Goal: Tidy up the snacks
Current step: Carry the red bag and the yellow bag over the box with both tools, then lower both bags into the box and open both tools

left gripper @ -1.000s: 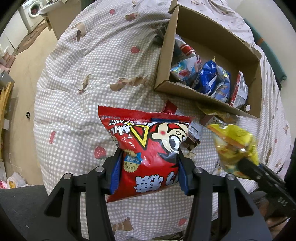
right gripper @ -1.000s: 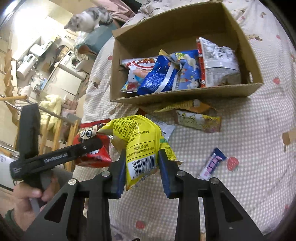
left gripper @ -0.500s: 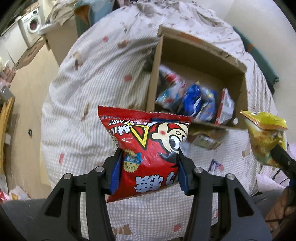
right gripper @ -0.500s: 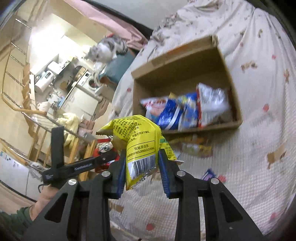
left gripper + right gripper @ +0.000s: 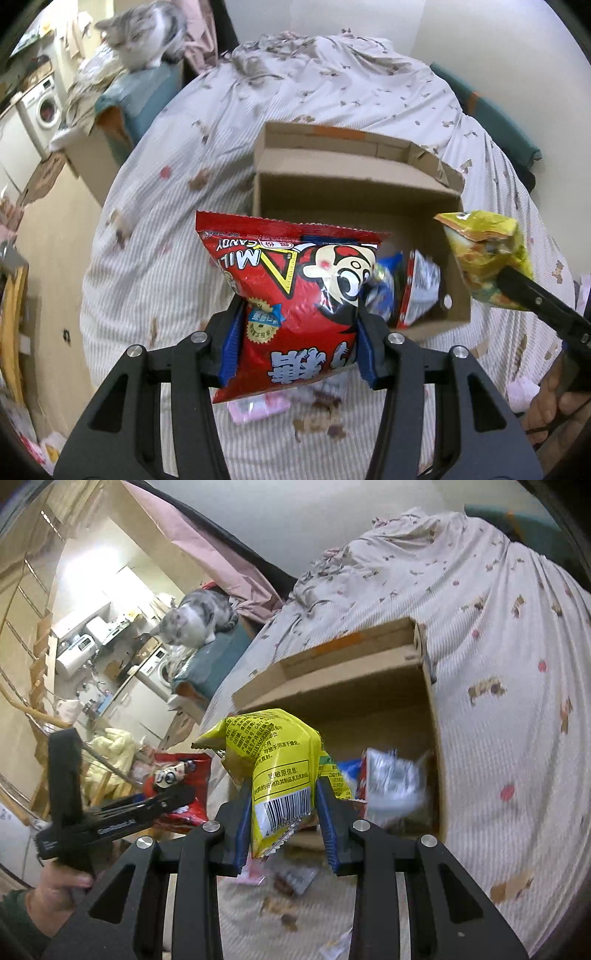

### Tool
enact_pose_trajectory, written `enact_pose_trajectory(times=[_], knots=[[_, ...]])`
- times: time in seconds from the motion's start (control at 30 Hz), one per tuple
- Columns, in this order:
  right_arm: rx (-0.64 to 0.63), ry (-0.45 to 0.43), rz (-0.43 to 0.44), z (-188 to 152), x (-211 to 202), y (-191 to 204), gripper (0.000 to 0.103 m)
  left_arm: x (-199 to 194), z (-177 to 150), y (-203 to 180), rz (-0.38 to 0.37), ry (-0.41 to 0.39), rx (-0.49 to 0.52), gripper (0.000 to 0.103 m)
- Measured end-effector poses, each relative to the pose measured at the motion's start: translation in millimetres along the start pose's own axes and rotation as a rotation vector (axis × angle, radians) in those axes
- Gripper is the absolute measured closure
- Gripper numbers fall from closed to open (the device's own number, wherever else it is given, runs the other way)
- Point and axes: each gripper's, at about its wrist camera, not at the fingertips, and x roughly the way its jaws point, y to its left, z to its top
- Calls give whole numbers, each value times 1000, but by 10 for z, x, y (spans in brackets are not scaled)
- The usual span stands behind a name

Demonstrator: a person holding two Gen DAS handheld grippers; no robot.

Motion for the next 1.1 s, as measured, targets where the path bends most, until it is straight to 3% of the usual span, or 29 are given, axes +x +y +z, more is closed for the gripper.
enact_pose_trajectory(times=[0.27,0.43,0.6,0.83,0.93,0.97,1.0,1.03,1.07,1.1], knots=[[-37,12,-65,253,364,-209,69,467,331,-108,-20,18,-25,56],[-52,-6,-76,283,490,-348,69,609,297,-121,-52,-39,13,56],[-95,1,-129,225,607,-402,69,738,302,-159,-42,-33,62,56],[-121,-11,-181,267,668,-373,69,907,388,-109,-58,-1,21,56],[-118,14,-149,265,709,-363,65,938,395,-90,-88,4,-2,53],[-112,16,-135,264,705,-364,61,931,397,-91,-89,0,-2,49],[-109,15,-128,266,695,-366,54,914,397,-96,-87,-5,0,37],[-106,9,-130,272,681,-371,30,899,399,-94,-81,-12,-2,29],[-97,-11,-132,275,644,-381,15,867,398,-79,-82,-28,-11,21],[-88,-32,-128,284,605,-400,14,849,404,-67,-87,-38,-19,20]])
